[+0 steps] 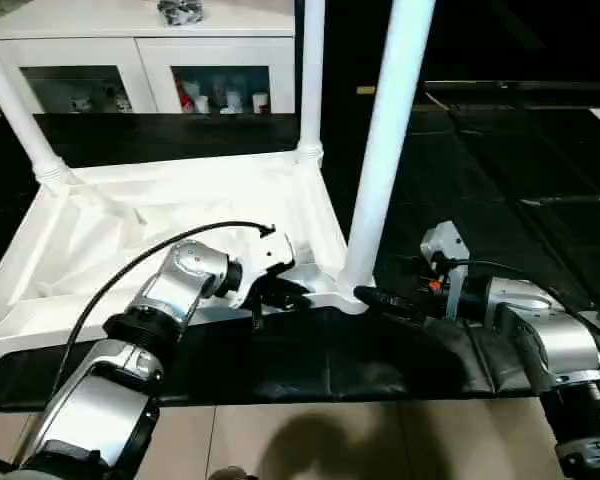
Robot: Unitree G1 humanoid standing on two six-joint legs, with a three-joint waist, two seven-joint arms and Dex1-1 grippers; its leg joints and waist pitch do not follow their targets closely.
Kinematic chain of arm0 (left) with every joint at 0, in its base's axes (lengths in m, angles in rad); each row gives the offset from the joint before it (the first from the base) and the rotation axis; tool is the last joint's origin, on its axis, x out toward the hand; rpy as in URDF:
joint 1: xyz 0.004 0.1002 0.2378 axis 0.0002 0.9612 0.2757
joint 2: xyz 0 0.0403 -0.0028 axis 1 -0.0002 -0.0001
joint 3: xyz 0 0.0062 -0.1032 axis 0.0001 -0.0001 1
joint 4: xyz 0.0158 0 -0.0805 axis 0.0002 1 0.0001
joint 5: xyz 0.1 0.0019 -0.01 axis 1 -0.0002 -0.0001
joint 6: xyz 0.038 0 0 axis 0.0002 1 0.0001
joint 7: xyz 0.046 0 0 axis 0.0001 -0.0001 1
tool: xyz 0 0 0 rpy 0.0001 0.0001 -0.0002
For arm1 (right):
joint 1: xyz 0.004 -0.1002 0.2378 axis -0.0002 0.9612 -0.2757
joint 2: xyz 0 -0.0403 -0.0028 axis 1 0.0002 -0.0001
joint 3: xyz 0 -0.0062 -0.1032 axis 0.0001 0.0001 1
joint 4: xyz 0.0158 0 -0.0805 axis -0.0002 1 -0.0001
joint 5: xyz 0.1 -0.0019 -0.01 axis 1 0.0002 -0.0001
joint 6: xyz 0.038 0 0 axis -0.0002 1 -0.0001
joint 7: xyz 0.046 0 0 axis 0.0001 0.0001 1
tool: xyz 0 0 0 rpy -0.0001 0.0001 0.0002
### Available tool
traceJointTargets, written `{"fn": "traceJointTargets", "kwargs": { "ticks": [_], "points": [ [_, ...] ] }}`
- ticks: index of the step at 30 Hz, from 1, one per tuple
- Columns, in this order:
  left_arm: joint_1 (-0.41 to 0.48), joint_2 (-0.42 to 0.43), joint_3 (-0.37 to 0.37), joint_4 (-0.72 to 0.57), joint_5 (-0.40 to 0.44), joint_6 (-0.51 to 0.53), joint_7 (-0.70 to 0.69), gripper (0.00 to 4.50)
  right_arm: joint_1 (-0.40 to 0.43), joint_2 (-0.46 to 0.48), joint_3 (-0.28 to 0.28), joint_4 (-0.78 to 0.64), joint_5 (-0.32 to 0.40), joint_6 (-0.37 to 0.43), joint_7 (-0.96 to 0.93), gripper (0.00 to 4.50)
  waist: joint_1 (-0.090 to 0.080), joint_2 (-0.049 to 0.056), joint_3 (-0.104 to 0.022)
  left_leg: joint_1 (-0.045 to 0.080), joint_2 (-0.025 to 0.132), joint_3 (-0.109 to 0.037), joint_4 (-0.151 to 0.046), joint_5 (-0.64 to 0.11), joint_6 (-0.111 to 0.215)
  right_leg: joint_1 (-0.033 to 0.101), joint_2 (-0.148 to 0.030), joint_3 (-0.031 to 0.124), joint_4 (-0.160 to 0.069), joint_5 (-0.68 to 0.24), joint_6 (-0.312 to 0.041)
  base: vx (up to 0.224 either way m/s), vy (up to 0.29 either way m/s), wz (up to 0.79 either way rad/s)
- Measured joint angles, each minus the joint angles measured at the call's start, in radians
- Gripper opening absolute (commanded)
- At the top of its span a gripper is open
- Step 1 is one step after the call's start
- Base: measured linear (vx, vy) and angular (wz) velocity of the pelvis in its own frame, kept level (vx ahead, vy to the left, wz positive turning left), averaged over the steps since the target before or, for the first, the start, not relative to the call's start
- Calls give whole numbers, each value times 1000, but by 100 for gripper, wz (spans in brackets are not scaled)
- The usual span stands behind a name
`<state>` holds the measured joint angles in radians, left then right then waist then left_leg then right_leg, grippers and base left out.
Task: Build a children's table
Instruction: Rotate leg to tighten
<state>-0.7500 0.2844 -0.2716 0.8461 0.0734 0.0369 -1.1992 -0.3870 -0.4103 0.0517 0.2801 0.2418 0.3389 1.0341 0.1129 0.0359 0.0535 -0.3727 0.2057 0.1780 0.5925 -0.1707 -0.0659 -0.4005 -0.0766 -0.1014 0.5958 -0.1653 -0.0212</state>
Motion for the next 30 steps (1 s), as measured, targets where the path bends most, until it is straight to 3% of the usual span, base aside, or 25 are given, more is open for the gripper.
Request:
{"fn": "traceJointTargets", "kwargs": {
  "ticks": [6, 12, 24, 30],
  "points": [
    [1, -6, 4, 0, -4, 3, 6, 55, 0, 0, 3, 3, -1, -6, -1, 425, -1, 0, 0, 0, 0, 0, 0, 0, 0, 0, 0, 0, 0, 0, 0, 0, 0, 0],
    [8, 1, 9, 0, -19, -4, -17, 5, 0, 0, 9, 6, -2, -21, -1, 425, -1, 0, 0, 0, 0, 0, 0, 0, 0, 0, 0, 0, 0, 0, -1, 0, 0, 0],
    [15, 24, -23, -20, 3, -53, -28, 5, 0, -5, 15, 10, -3, -37, 5, 425, -4, 0, 0, 0, 0, 0, -1, 0, 0, -1, 0, 0, 0, 1, -2, 0, 0, 0],
    [29, 50, -40, -43, -2, -64, -128, 5, -5, -38, 35, 16, 22, -48, 118, 425, -1, 0, 0, 1, 0, 0, -1, 0, 0, 0, 0, 0, 0, 1, -2, 0, 0, 0]
  ]
}}
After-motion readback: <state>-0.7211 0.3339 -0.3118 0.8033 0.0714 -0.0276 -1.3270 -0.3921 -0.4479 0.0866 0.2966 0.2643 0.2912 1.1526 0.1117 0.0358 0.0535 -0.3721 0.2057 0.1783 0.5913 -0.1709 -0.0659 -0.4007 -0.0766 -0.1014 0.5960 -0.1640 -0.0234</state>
